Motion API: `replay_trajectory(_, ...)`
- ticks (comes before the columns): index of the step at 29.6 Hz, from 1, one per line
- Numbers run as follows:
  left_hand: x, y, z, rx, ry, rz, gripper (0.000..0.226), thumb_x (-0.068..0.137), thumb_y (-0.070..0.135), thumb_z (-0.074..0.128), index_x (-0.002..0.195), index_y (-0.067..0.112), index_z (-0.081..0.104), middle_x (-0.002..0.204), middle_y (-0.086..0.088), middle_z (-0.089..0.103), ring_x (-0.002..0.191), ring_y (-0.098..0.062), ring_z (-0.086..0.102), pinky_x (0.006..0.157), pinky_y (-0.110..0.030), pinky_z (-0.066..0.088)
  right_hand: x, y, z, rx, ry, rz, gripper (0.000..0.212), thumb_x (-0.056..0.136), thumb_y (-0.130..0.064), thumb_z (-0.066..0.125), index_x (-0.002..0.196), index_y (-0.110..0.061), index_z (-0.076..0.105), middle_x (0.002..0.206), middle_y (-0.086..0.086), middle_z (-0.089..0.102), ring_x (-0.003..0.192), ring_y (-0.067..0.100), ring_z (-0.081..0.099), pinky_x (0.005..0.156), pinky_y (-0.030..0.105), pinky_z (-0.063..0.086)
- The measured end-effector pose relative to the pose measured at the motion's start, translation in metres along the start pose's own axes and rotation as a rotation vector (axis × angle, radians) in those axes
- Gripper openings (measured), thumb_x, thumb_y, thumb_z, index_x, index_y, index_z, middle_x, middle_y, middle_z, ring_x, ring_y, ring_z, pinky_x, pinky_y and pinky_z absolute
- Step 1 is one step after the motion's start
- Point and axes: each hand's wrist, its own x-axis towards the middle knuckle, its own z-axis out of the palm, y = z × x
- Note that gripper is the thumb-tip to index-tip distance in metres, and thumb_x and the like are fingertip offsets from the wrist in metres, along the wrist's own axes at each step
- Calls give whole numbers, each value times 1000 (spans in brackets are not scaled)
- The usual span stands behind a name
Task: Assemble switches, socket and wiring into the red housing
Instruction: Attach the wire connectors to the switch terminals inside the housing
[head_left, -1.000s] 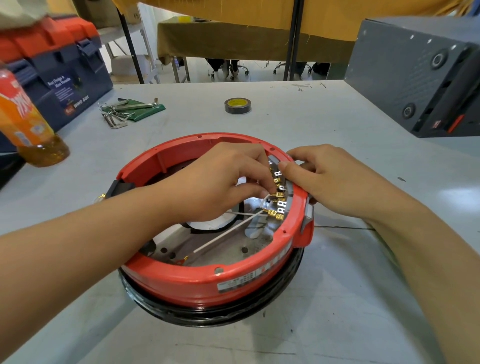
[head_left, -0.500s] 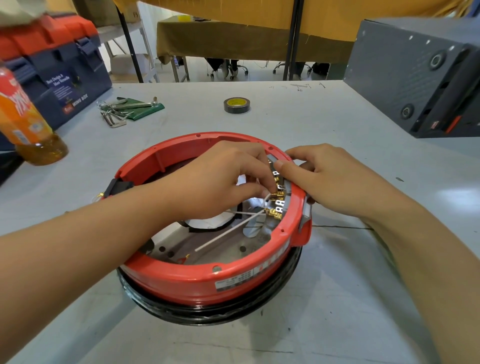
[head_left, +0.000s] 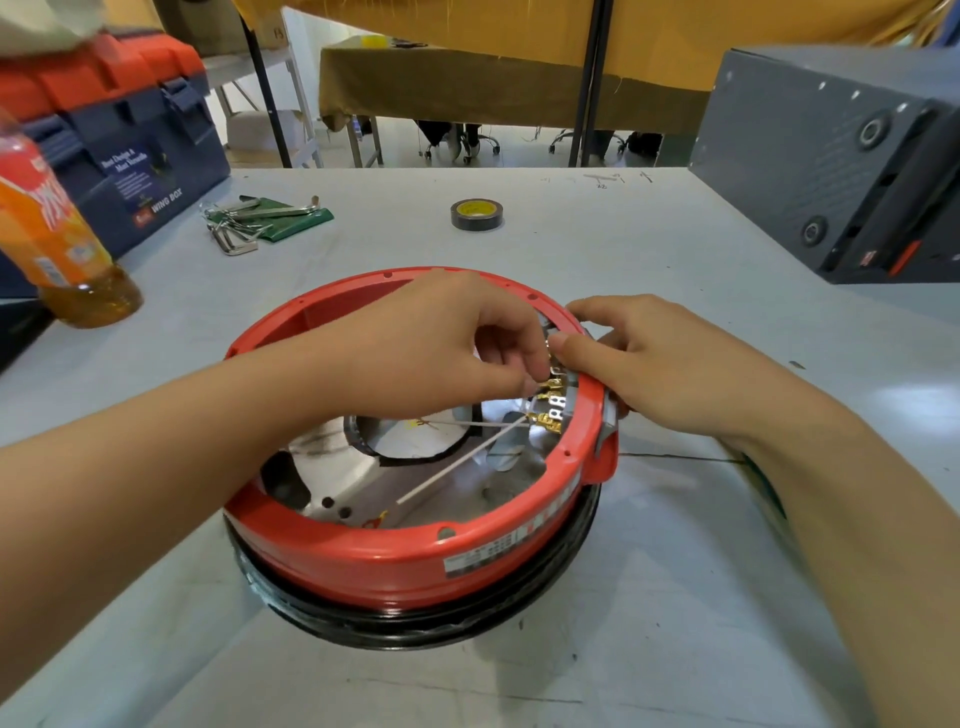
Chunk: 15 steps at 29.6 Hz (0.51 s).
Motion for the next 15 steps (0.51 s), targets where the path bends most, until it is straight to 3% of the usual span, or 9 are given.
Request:
replay_trajectory(2,0,2,-2,-15,-50,-16,6,79,21,72,81,27,72,72,13,66,68,-2,60,63,-14,46,2,2,1,13,7,-31,29,94,-42,46,115,-31,62,62,-2,69,56,1,60,65,27,49)
replay_trajectory(5,2,2,-1,-43,-101,-40,4,77,25,74,79,28,74,73,12,67,67,-4,59,63,-19,46,5,6,2,42,17,-30,36,92,-45,44,123,-34,59,51,-14,63,48,-5,55,59,20,37)
replay_trajectory(8,2,2,4,-63,-99,-51,2,76,26,75,78,27,74,71,10,65,61,-1,55,57,-13,41,7,7,4,66,61,-23,38,90,-48,46,122,-34,60,48,-11,59,47,-1,54,62,23,40)
replay_trajectory(11,2,1,10,-52,-48,-49,2,76,23,75,76,25,74,66,9,62,58,1,53,56,-10,38,7,6,4,47,139,-3,40,87,-52,49,119,-32,61,59,-8,58,55,5,54,61,23,39)
replay_trajectory(15,0,1,11,-55,-44,-45,4,77,21,75,75,24,72,59,11,60,55,1,54,53,-7,35,2,2,2,-13,157,9,34,84,-58,48,104,-35,63,54,-2,60,54,8,58,59,24,46)
